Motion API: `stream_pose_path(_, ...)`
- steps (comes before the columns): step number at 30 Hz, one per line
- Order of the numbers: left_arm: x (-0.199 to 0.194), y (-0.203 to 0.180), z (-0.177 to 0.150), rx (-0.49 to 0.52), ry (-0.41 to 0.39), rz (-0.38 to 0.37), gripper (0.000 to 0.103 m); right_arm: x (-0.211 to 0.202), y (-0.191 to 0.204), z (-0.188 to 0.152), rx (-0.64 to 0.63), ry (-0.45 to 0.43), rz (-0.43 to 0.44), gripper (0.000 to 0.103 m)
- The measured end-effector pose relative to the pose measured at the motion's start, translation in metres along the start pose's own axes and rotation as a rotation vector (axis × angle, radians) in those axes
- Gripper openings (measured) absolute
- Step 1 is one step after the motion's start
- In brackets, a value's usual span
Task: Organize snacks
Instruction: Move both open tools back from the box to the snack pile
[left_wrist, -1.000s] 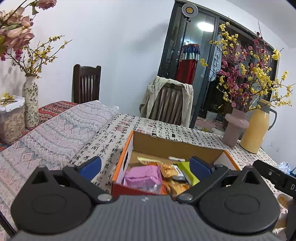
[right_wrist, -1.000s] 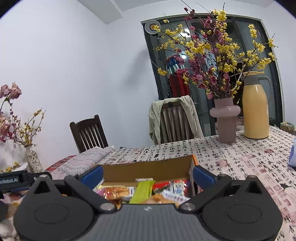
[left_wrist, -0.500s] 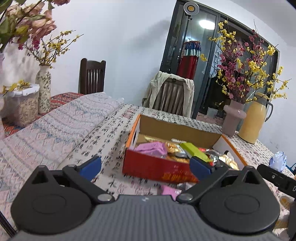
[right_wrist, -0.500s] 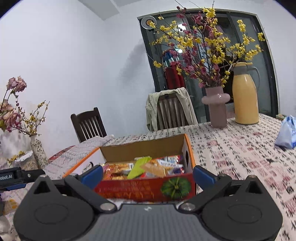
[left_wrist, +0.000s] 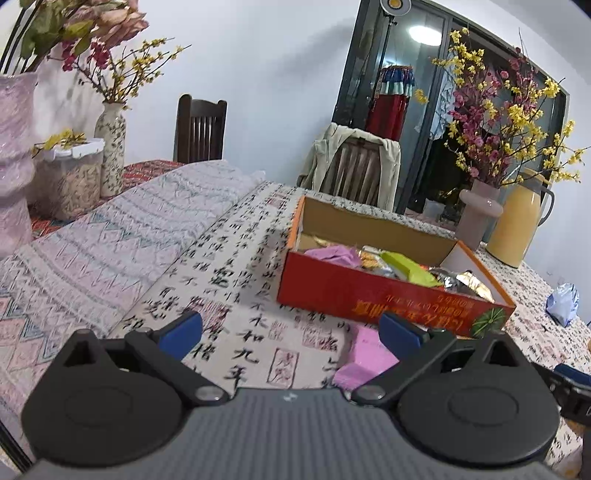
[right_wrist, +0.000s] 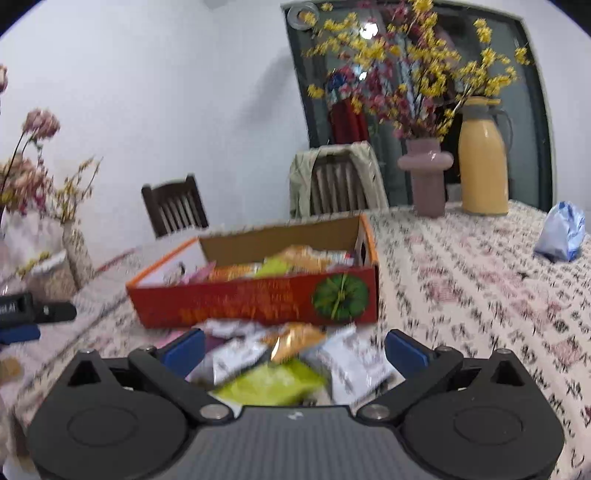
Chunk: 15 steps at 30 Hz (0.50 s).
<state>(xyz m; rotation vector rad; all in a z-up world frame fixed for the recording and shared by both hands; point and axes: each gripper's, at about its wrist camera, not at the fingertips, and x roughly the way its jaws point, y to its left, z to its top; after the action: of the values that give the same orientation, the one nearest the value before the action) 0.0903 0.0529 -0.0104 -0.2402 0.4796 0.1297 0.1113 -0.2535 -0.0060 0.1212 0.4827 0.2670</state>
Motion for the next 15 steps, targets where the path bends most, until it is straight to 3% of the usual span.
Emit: stream_pose_path(15,0.003,0.020,-0.017,-0.013,0.058,0.003,0.103,0.024,0.037,-0.019,-0.065,0.134,-0.022,0.103)
